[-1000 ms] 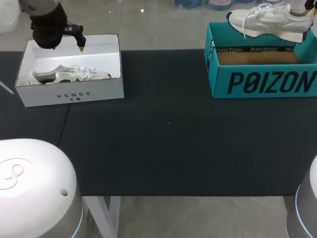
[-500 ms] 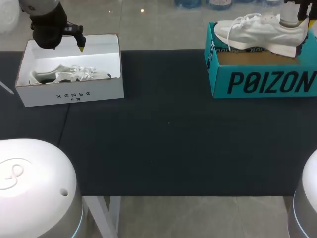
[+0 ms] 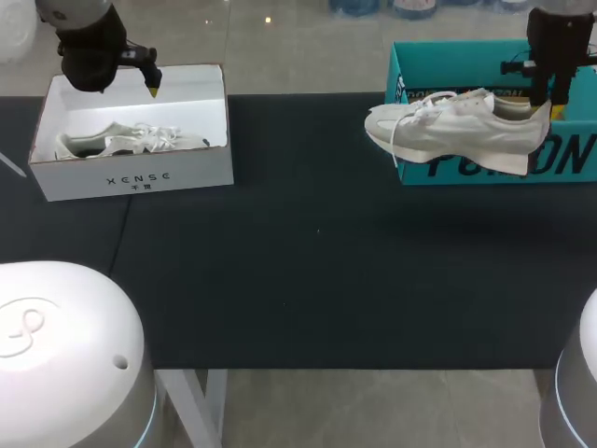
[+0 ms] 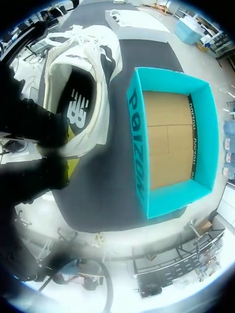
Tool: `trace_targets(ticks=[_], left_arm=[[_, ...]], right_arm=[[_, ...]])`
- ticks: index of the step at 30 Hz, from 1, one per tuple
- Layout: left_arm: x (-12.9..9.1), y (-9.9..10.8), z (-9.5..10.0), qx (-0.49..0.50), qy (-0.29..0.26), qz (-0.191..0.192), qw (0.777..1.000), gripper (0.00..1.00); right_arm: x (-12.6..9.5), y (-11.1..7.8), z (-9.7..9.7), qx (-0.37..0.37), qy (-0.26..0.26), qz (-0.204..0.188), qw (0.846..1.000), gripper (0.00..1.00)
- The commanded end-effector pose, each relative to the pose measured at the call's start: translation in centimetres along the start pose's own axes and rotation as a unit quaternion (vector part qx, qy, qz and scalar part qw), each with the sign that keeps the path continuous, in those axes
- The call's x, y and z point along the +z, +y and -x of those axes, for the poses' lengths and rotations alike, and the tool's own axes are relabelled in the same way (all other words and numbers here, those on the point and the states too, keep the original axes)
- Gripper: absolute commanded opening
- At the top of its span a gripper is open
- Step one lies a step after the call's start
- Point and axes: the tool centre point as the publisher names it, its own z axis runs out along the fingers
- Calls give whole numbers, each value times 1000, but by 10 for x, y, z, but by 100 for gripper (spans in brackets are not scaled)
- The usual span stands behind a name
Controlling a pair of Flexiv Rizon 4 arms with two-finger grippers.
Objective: Take the shoe out of the shoebox, open the shoe tongue, remove and reinsert the insole, then place the shoe into the shoebox
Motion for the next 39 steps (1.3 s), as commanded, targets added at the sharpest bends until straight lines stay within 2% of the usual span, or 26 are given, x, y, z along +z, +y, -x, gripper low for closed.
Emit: trace_targets(ticks=[1,4,10,18,31,39], left_arm=[[-1,-1,0,0,0,1,1000,100],[-1,-1,0,0,0,1,1000,100],[-1,-1,0,0,0,1,1000,100],[-1,-1,0,0,0,1,1000,100],[-1,-1,0,0,0,1,1000,100],[-1,-1,0,0,0,1,1000,100]], right_arm=[[5,-43,-14,4,0,254,967,0],[12,-55,-30,4,-1,257,966,0],[29,-71,-63,-7,-6,237,971,0],[50,-79,-95,-6,-6,216,976,0],[89,-77,-134,-20,2,150,988,0],[113,-77,-141,-18,3,117,993,0]])
